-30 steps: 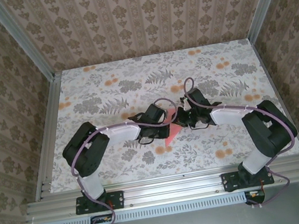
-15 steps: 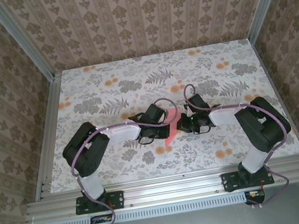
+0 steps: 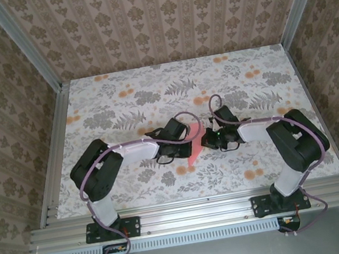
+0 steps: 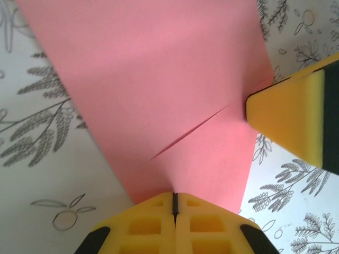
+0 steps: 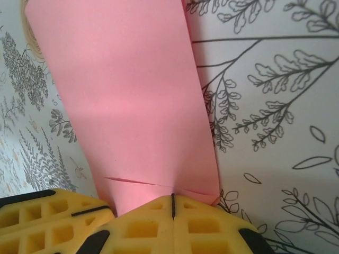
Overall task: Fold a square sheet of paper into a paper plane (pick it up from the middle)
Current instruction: Third fold the triangle at the center of the table.
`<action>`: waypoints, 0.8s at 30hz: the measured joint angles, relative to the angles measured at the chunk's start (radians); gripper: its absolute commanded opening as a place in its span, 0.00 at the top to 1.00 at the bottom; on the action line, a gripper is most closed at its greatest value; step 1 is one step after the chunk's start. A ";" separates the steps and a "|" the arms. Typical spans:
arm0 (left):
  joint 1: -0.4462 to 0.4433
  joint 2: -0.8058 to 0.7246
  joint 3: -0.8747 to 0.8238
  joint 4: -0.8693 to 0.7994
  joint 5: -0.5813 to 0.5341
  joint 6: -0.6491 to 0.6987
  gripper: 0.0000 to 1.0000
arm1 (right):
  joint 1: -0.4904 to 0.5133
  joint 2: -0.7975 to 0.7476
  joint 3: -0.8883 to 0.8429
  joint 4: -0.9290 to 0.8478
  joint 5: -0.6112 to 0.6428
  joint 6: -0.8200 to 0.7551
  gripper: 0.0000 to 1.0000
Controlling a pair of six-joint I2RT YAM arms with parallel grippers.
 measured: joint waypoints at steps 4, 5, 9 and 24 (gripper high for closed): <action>0.019 -0.048 0.000 -0.032 0.008 -0.003 0.87 | 0.000 0.000 0.000 0.000 0.000 -0.029 0.96; 0.026 -0.060 0.002 -0.032 0.012 -0.003 0.87 | 0.000 0.000 0.000 0.000 0.000 -0.032 0.95; 0.059 -0.071 0.021 -0.020 0.046 -0.002 0.87 | 0.000 0.000 0.000 0.000 -0.001 -0.038 0.95; 0.077 0.008 0.014 0.034 0.140 -0.002 0.93 | 0.000 0.001 0.002 -0.001 -0.005 -0.037 0.94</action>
